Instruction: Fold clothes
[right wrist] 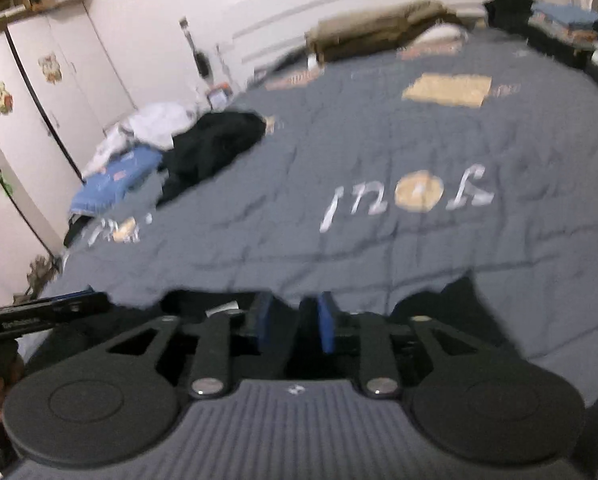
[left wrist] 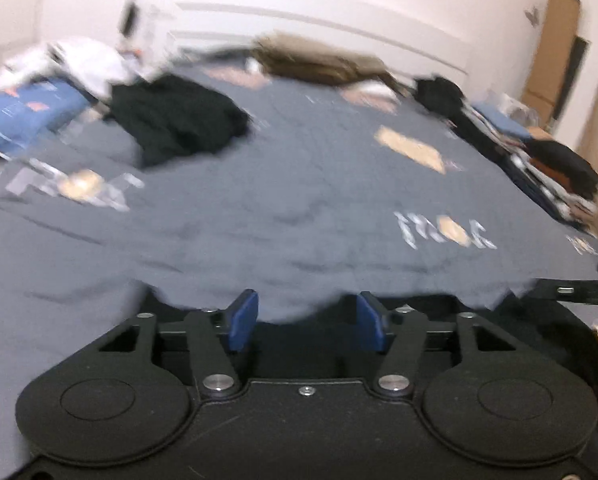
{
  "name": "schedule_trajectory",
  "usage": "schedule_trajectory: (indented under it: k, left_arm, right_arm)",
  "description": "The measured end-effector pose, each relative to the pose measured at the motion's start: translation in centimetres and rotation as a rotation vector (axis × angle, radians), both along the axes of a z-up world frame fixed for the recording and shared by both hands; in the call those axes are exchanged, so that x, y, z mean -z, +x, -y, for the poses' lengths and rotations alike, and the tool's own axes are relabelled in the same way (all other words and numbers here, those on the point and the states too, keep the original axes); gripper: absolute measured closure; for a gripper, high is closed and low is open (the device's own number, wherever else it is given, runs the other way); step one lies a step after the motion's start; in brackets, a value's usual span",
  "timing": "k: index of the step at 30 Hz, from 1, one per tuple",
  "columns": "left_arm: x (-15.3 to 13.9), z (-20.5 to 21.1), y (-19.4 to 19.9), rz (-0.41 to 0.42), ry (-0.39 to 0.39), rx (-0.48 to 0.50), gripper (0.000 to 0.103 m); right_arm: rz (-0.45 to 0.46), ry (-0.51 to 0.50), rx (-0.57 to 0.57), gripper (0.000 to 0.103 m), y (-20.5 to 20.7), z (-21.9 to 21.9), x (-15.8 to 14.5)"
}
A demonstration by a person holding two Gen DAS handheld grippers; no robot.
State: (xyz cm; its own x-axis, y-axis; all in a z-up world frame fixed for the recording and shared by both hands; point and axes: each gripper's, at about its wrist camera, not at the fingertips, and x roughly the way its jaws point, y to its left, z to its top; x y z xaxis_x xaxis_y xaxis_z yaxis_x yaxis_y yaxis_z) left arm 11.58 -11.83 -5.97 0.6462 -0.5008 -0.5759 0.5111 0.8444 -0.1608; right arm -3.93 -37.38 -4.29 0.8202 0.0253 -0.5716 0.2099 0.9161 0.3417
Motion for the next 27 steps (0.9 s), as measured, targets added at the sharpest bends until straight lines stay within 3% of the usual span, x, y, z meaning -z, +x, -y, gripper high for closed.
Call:
schedule_trajectory:
  k: [6,11,13,16,23,24,25,26,27]
  left_arm:
    - [-0.2,-3.9,-1.0,0.040,0.076,-0.068,0.047]
    - [1.2,-3.6,-2.7,0.081,0.213,-0.022,0.046]
    - [2.0,-3.2,-3.3,0.107,0.268,0.002,0.040]
    - [3.2,-2.7,-3.4,0.126,0.322,0.010,0.040]
    - [5.2,-2.7,-2.0,0.076,0.352,0.004,0.041]
    - [5.5,-2.8,-1.8,0.064,0.346,0.007,0.052]
    - [5.7,-2.8,-1.6,0.051,0.337,0.019,0.077]
    - [5.9,-2.9,-1.5,0.038,0.328,0.030,0.087]
    - [6.0,-2.9,-1.3,0.030,0.317,0.033,0.091]
  right_arm:
    - [-0.023,-0.137,0.089,0.057,-3.7,0.7,-1.2]
    - [-0.097,-0.203,0.158,0.056,-6.4,0.6,0.5]
    - [-0.104,-0.229,0.175,0.056,-6.9,0.6,1.1]
    - [-0.131,-0.264,0.153,0.055,-6.3,0.5,2.4]
    - [-0.195,-0.321,0.097,0.054,-4.2,-0.1,4.9]
    - [-0.190,-0.327,0.092,0.054,-4.2,-0.1,5.0]
    - [-0.182,-0.326,0.094,0.061,-4.1,-0.1,5.1]
    - [-0.174,-0.314,0.103,0.067,-4.2,0.2,5.1]
    - [-0.165,-0.292,0.121,0.084,-4.3,0.6,5.0]
